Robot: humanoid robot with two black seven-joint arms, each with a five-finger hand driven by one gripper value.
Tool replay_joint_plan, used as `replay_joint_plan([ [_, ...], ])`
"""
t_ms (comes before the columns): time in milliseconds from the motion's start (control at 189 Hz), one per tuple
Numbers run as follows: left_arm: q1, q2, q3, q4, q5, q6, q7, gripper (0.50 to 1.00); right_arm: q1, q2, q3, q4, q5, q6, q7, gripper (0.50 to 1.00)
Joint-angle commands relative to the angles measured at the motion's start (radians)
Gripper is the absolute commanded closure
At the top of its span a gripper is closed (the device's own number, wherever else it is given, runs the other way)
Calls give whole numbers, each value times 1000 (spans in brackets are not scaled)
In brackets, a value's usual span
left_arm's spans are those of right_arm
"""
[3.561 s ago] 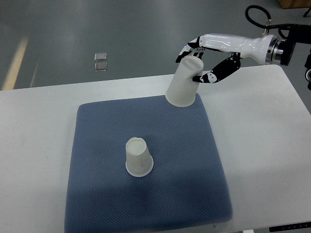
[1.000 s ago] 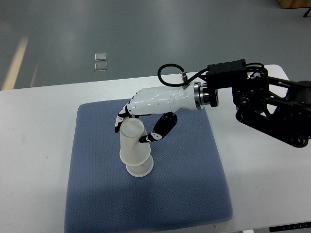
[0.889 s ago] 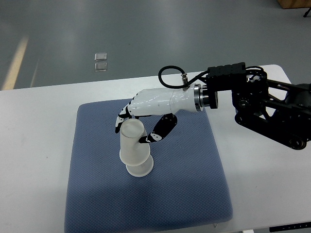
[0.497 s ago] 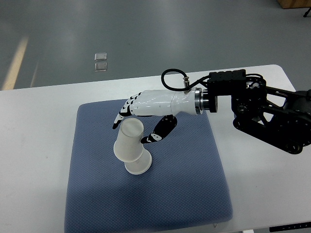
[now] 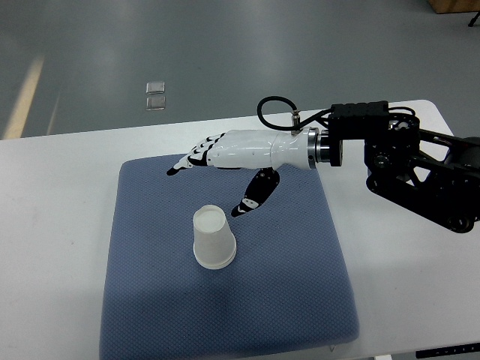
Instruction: Stack paper cups
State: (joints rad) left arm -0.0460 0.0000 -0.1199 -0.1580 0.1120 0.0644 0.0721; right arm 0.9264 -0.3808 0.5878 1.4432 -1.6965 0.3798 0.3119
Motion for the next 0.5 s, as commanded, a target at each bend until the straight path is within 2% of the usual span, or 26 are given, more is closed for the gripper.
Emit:
replay_joint_plan([
  [0,0,0,0,0,0,0,0,500,-1,-7,58,-33,101,4,-27,579],
  [254,0,0,0,0,0,0,0,500,-118,11,268,-176,406,-30,-160,583],
  [492,0,0,-1,0,0,0,0,500,-213,83,385,-394,664,-189,-227,583],
])
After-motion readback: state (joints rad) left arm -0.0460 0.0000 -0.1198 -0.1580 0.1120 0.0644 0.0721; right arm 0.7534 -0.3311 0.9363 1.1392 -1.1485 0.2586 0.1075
